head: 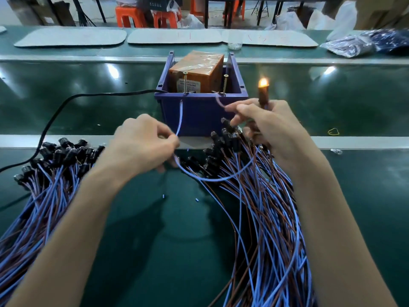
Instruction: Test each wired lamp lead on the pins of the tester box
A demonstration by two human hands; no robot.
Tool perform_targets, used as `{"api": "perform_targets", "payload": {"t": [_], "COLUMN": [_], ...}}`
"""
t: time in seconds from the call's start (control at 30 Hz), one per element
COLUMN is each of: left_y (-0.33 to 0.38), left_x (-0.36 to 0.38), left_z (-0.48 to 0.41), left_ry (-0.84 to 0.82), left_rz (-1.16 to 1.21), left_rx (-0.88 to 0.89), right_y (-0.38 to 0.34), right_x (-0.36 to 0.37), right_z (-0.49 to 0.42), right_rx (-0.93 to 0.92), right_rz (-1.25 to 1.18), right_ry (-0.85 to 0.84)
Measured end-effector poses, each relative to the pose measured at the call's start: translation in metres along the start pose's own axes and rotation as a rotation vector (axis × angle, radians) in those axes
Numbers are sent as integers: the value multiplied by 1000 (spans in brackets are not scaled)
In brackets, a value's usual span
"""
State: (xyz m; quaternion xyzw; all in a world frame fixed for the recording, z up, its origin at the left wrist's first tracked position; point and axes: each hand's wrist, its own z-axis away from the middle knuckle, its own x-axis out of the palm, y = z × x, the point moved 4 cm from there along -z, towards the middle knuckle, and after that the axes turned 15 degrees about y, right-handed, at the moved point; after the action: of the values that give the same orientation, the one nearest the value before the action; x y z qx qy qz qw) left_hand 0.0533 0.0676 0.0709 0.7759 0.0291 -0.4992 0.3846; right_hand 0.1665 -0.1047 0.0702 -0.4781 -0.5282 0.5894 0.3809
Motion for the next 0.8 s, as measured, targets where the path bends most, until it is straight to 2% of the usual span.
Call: {"api": "perform_targets", "payload": {"t": [0.07, 0.13, 0.2, 0.27, 0.3, 0.33, 0.4, 0.47, 0.57, 0.67, 0.8], "left_y": [-6, -9, -2, 11, 20, 27, 38, 42, 48, 59, 64], "left_x": [-13, -26, -37, -41, -40, -34, -16, 1, 13, 13, 4], "left_z": [1, 2, 4, 9, 12, 15, 25, 39, 57, 64, 66], "left_ry": [-91, -105, 6, 141, 146, 82, -195, -493, -771, -775, -732], "left_rz": [-146, -212, -187, -73, 5, 53, 5, -124, -49, 106, 152], "left_rx": [13, 12, 81, 184, 227, 261, 325, 412, 480, 518, 561], "right_y": [-2, -3, -4, -6, -8, -10, -14, -19, -20, -17, -18], "right_x": [5, 13, 20, 25, 25, 26, 24, 17, 7, -2, -10], "right_z": [7, 17, 24, 27, 27, 27, 23, 19, 13, 6, 2], "right_rx": [-28, -41, -27, -48, -82, -123, -161, -141, -82, -4, 72], "right_rz": [102, 202, 265, 326, 357, 367, 278, 89, -59, -129, -398], "right_ry": [-190, -368, -465, -489, -479, -457, -366, -238, -108, -12, 49]}}
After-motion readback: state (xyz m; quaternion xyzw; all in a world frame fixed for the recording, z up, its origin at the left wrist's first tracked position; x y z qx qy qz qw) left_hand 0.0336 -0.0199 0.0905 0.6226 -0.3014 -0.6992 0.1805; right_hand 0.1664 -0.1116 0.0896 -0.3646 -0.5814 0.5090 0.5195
